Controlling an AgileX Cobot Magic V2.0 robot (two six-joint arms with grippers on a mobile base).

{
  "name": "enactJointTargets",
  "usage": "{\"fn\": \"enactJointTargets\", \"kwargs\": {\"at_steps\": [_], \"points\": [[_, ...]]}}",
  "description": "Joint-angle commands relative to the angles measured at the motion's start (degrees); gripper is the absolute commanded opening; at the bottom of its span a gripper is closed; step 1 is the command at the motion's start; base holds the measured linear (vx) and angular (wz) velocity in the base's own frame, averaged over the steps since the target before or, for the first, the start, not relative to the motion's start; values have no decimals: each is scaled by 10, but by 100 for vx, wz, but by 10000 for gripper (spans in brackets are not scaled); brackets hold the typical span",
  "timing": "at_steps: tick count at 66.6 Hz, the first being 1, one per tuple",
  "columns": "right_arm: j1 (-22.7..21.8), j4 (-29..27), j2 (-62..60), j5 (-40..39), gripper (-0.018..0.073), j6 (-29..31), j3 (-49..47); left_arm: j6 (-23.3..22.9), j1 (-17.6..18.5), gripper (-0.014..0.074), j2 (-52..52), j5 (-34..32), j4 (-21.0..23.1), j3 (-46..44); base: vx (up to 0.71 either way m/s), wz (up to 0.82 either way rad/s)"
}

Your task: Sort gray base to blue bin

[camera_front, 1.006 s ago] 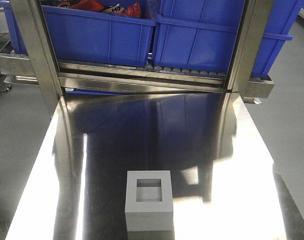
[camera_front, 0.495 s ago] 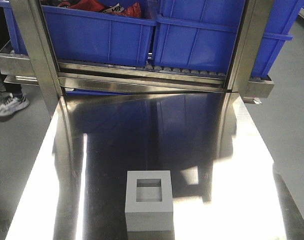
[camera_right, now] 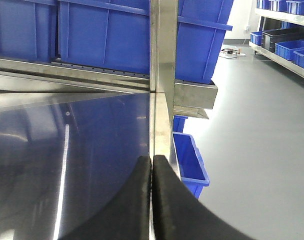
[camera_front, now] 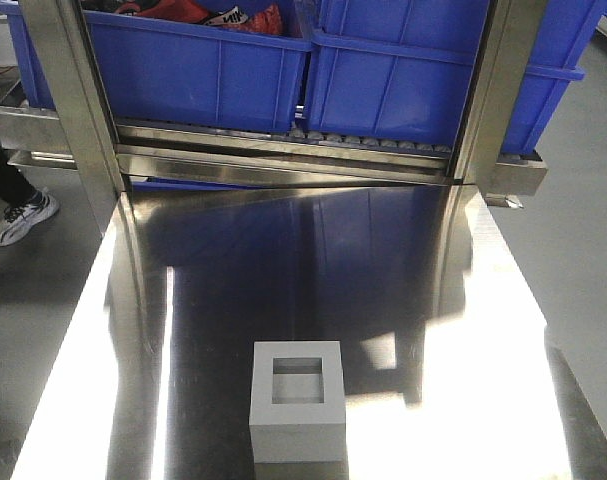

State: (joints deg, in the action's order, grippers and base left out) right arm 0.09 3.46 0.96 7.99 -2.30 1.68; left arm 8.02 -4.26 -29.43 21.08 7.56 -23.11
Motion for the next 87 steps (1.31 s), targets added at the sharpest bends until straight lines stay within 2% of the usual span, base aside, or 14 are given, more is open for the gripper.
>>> {"fn": "enactJointTargets", "kwargs": {"at_steps": [1,18,27,36,48,56,78,87], "points": [[1,4,6,-45,-9,4,10,-7,5,-6,-5,-36,7,-20,0,0],[1,4,6,-45,-9,4,10,-7,5,5,-5,-46,6,-20,0,0],[1,4,6,-45,-9,4,10,-6,5,53,-5,-51,6,-21,0,0],[1,4,6,-45,-9,4,10,-6,5,147,-5,-55,6,-21,0,0],[1,4,6,-45,-9,4,10,-6,5,330,-5,-55,6,-21,0,0],[1,4,6,-45,-9,4,10,-6,5,402,-5,-57,6,-21,0,0],[1,4,6,-45,-9,4,10,-7,5,412,-5,-58,7,-26,0,0],[1,4,6,-45,-9,4,10,7,5,412,-9,-12,26,-71,0,0]]}}
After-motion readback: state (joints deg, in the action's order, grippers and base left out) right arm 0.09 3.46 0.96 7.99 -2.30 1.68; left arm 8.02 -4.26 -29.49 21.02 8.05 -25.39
